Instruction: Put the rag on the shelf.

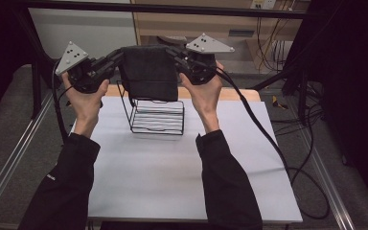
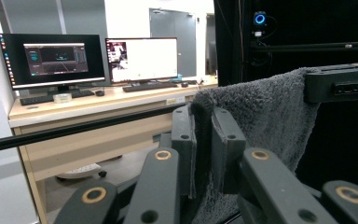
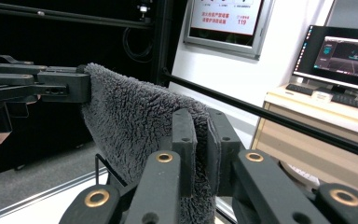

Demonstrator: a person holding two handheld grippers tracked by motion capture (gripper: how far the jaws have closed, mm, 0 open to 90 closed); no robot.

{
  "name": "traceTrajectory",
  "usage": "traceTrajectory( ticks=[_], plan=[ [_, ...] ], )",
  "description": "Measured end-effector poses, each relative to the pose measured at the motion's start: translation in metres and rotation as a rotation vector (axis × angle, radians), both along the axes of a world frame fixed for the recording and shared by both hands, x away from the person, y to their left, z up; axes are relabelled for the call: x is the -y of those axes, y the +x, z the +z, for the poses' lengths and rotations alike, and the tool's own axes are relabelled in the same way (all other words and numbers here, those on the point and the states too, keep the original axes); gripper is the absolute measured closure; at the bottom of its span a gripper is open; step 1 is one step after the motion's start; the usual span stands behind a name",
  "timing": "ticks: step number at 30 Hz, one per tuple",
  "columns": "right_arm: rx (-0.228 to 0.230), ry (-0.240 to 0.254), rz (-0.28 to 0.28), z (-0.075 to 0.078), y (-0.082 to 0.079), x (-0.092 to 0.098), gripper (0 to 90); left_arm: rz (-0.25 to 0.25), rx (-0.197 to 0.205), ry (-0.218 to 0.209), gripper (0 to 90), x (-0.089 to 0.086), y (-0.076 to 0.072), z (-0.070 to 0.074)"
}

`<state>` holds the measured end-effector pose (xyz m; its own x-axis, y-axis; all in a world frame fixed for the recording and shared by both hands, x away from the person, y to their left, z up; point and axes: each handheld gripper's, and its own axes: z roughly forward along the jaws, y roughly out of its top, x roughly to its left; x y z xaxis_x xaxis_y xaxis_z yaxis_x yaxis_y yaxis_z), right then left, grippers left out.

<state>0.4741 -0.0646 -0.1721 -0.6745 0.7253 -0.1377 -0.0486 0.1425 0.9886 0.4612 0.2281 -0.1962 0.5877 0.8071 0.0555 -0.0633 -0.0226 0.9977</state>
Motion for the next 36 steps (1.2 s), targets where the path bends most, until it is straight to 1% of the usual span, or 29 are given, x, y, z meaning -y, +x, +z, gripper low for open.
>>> traceTrajectory(
  ticks=[2, 3, 5, 9, 11, 14, 15, 21, 23, 27, 29, 32, 34, 36],
  plan=[
    [0.003, 0.0, 0.001, 0.001, 0.0, 0.0, 83.8, -0.004, 0.0, -0.005, 80.8, 0.0, 0.0, 0.0],
    [0.002, -0.001, 0.003, 0.001, -0.001, 0.0, 83.8, -0.007, 0.003, 0.002, 80.8, -0.001, 0.0, -0.001],
    [0.007, -0.019, 0.009, -0.001, -0.003, 0.001, 83.7, -0.014, 0.007, 0.012, 80.8, -0.001, -0.003, -0.005],
    [0.007, -0.033, 0.03, -0.011, -0.011, 0.002, 83.6, -0.026, 0.011, 0.026, 80.7, -0.003, -0.011, -0.016],
    [0.016, -0.043, 0.036, -0.017, -0.017, 0.002, 83.6, -0.033, 0.015, 0.03, 80.7, -0.004, -0.015, -0.021],
    [0.027, -0.043, 0.049, -0.024, -0.024, 0.003, 83.6, -0.041, 0.019, 0.027, 80.7, -0.006, -0.02, -0.028],
    [0.03, -0.045, 0.05, -0.027, -0.027, 0.002, 83.6, -0.041, 0.019, 0.033, 80.7, -0.006, -0.022, -0.031],
    [0.022, -0.051, 0.06, -0.039, -0.036, 0.002, 83.6, -0.045, 0.022, 0.049, 80.7, -0.007, -0.029, -0.044],
    [0.021, -0.06, 0.061, -0.041, -0.037, 0.001, 83.6, -0.045, 0.014, 0.048, 80.7, -0.007, -0.029, -0.047],
    [-0.006, -0.066, 0.068, -0.046, -0.037, 0.001, 83.5, -0.046, -0.009, 0.057, 80.6, -0.008, -0.031, -0.053],
    [-0.027, -0.062, 0.072, -0.049, -0.036, 0.001, 83.4, -0.044, -0.024, 0.066, 80.5, -0.008, -0.031, -0.055],
    [-0.076, -0.063, 0.082, -0.054, -0.035, 0.003, 83.3, -0.044, -0.052, 0.077, 80.0, -0.006, -0.032, -0.059],
    [-0.102, -0.079, 0.086, -0.057, -0.035, 0.003, 83.1, -0.045, -0.077, 0.088, 79.6, -0.006, -0.033, -0.062],
    [-0.129, -0.085, 0.097, -0.06, -0.035, 0.004, 82.8, -0.046, -0.098, 0.09, 79.4, -0.006, -0.035, -0.065]
  ],
)
